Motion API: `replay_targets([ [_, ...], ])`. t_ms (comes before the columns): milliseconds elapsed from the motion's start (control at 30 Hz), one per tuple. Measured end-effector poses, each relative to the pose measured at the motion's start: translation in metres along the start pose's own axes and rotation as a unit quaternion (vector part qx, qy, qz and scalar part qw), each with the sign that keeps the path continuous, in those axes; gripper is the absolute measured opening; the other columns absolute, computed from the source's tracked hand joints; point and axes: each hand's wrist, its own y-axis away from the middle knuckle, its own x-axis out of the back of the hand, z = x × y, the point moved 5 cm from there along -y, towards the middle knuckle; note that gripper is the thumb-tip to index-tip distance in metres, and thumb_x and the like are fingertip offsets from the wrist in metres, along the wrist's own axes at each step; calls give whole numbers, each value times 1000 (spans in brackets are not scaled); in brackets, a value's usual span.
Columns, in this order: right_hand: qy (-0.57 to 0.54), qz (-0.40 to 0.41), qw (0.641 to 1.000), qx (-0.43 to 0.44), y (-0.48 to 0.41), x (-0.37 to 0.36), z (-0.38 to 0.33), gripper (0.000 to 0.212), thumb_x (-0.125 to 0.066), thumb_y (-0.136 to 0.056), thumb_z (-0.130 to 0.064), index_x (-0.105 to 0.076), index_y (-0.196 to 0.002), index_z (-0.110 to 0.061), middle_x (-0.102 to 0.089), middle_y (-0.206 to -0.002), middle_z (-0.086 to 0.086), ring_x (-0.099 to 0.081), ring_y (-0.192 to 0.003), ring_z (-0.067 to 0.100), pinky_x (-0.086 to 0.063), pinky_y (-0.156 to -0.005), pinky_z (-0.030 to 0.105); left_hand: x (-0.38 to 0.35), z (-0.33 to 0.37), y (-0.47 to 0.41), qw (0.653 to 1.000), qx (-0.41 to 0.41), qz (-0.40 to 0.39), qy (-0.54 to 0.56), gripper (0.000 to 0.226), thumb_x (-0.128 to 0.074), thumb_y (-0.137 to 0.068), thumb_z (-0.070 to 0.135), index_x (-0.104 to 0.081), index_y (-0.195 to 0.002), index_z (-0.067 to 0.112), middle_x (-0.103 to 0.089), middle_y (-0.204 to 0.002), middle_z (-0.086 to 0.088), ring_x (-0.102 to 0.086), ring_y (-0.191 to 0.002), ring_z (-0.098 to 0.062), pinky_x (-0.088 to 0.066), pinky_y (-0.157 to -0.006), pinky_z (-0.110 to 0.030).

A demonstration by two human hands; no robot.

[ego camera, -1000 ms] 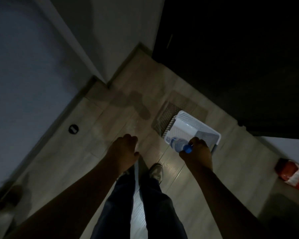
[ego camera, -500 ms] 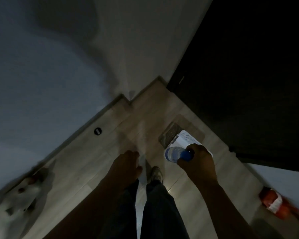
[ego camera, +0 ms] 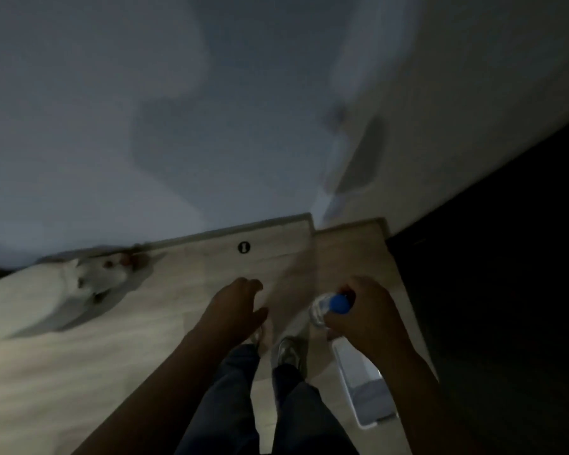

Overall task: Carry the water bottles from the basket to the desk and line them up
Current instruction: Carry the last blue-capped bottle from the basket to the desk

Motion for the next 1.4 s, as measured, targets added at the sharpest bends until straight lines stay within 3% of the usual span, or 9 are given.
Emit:
replay_targets([
  [167,42,-58,992,101,-9,-6,-47,30,-79,-65,-25,-56,-82,-15,-57,-82,1,-58,-69,12,-54,-60,29,5,-24,45,992,91,64,62,48,-60,-89,36,-47,-132,21,-53,-126,0,-54,-107,-13,-43,-88,-22],
  [267,70,-96,977,179,-7,-20,-81,27,-78,-67,-25,-56,-82,-17,-57,-81,0,-53,-66,6,-36,-50,11,7,-47,77,980,145,93,96,49,-60,-89,37,-46,-133,21,-53,-128,1,-55,-108,-13,-43,-88,-21],
  [333,88,-125,964,216,-1,-34,-105,27,-79,-69,-24,-56,-83,-19,-57,-83,-3,-53,-68,3,-33,-51,6,8,-67,99,969,181,119,119,49,-60,-89,37,-46,-133,21,-53,-127,0,-55,-109,-13,-43,-87,-22],
  [533,155,-173,918,320,35,-90,-185,25,-75,-66,-24,-51,-71,-20,-51,-73,-7,-47,-58,4,-33,-47,14,4,-126,175,922,273,192,198,49,-60,-89,36,-47,-133,20,-54,-127,-1,-57,-108,-15,-44,-86,-23],
  [667,173,-218,883,378,80,-137,-235,24,-75,-62,-23,-55,-73,-18,-53,-74,-7,-51,-61,9,-43,-52,24,-9,-166,238,886,327,229,234,50,-58,-90,37,-46,-135,19,-53,-130,-1,-56,-111,-15,-46,-90,-25],
  [833,201,-285,835,426,152,-200,-290,25,-76,-57,-24,-59,-74,-17,-55,-76,-6,-52,-64,8,-45,-55,26,-30,-216,330,840,385,272,270,50,-58,-90,37,-46,-136,20,-54,-129,0,-56,-112,-15,-47,-92,-26],
  [967,202,-313,800,470,216,-250,-331,24,-77,-58,-23,-60,-74,-18,-58,-75,-5,-51,-57,4,-43,-48,17,-40,-259,404,802,419,312,289,50,-59,-89,37,-47,-135,20,-55,-128,0,-57,-112,-15,-47,-90,-26],
  [1133,187,-344,759,520,290,-300,-385,21,-76,-60,-23,-62,-74,-16,-60,-76,-2,-60,-66,14,-54,-61,33,-43,-309,476,757,457,359,299,49,-60,-88,36,-49,-133,20,-56,-127,2,-57,-111,-14,-46,-89,-25],
  [1400,202,-371,685,593,359,-369,-466,17,-74,-60,-22,-63,-72,-21,-62,-71,-5,-58,-63,10,-52,-56,27,-43,-372,535,700,495,394,332,48,-60,-87,38,-49,-132,23,-57,-126,5,-57,-110,-12,-46,-87,-23],
])
